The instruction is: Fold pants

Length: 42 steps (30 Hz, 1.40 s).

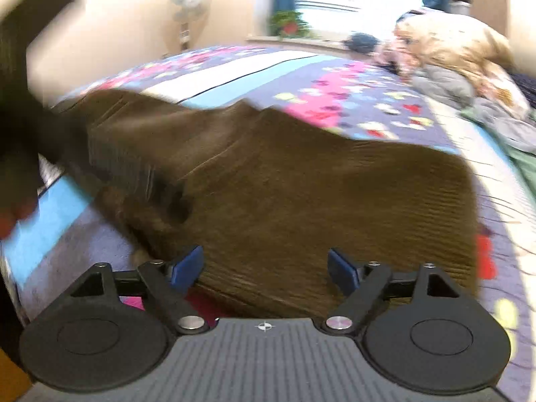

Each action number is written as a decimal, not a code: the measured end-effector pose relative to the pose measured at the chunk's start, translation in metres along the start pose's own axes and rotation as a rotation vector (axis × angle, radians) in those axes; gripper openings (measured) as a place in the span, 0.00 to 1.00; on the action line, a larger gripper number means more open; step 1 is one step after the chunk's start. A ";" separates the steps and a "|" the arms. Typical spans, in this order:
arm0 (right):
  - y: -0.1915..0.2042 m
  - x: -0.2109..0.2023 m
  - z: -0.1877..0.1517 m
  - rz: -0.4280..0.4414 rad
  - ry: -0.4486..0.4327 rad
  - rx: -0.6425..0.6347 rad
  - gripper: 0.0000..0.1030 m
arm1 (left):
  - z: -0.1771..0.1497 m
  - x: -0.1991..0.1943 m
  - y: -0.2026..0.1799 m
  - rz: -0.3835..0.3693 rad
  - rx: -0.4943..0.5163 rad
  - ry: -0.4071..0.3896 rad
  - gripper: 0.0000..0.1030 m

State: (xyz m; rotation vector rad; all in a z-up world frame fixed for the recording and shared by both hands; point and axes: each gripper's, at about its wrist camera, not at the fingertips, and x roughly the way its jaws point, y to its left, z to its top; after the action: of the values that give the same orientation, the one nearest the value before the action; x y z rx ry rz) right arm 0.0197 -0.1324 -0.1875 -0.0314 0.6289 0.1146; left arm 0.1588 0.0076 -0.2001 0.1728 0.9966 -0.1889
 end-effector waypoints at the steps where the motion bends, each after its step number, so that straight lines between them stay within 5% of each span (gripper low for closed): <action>1: -0.009 0.000 -0.002 -0.060 0.038 0.029 0.92 | -0.003 -0.001 -0.001 0.010 -0.009 -0.017 1.00; 3: -0.027 0.006 -0.014 -0.118 0.119 0.091 0.94 | -0.005 -0.003 -0.008 0.035 0.006 -0.028 1.00; 7: -0.033 -0.003 -0.015 -0.094 0.113 0.120 0.94 | 0.001 -0.013 -0.017 0.076 0.031 -0.032 1.00; 13: -0.110 -0.048 0.019 -0.098 -0.042 0.399 0.94 | 0.013 -0.058 -0.036 -0.007 0.033 -0.165 1.00; 16: -0.158 -0.033 0.049 -0.057 -0.049 0.419 0.94 | 0.018 -0.055 -0.060 -0.051 0.069 -0.160 1.00; 17: -0.171 -0.023 0.059 -0.033 -0.035 0.412 0.88 | 0.019 -0.050 -0.067 -0.061 0.083 -0.144 1.00; 19: -0.188 0.002 0.074 0.000 -0.018 0.377 0.53 | 0.017 -0.034 -0.077 -0.066 0.103 -0.109 1.00; 20: -0.189 0.014 0.080 -0.011 -0.004 0.358 0.24 | 0.017 -0.026 -0.079 -0.056 0.106 -0.086 1.00; 21: -0.191 0.029 0.084 -0.007 0.012 0.332 0.14 | 0.015 -0.016 -0.080 -0.041 0.103 -0.050 1.00; 23: -0.189 0.058 0.085 -0.002 0.053 0.303 0.12 | 0.011 0.001 -0.081 -0.022 0.094 0.013 1.00; 25: -0.191 0.092 0.074 -0.058 0.130 0.294 0.06 | 0.002 0.002 -0.084 0.000 0.158 -0.041 1.00; 28: -0.195 0.098 0.061 -0.039 0.092 0.355 0.04 | 0.000 0.002 -0.089 0.014 0.196 -0.048 1.00; 31: -0.207 0.069 0.062 0.014 0.049 0.448 0.15 | 0.012 -0.003 -0.087 0.010 0.144 0.012 1.00; 33: -0.221 0.032 0.056 0.018 -0.026 0.521 0.79 | 0.020 -0.017 -0.088 -0.032 0.080 0.009 1.00; 34: -0.227 0.013 0.048 0.026 -0.058 0.546 0.88 | 0.024 -0.029 -0.088 -0.052 0.031 -0.003 1.00; 38: -0.239 -0.024 0.016 0.045 -0.011 0.581 0.88 | 0.023 -0.057 -0.094 -0.183 -0.242 0.002 1.00; 42: -0.242 -0.033 -0.016 0.060 0.049 0.662 0.88 | 0.003 -0.033 -0.110 -0.353 -0.412 0.199 1.00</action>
State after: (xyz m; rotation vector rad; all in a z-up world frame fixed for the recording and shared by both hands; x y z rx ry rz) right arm 0.0120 -0.3769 -0.1818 0.6252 0.6925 -0.0404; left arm 0.1182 -0.0975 -0.1773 -0.3699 1.2381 -0.2871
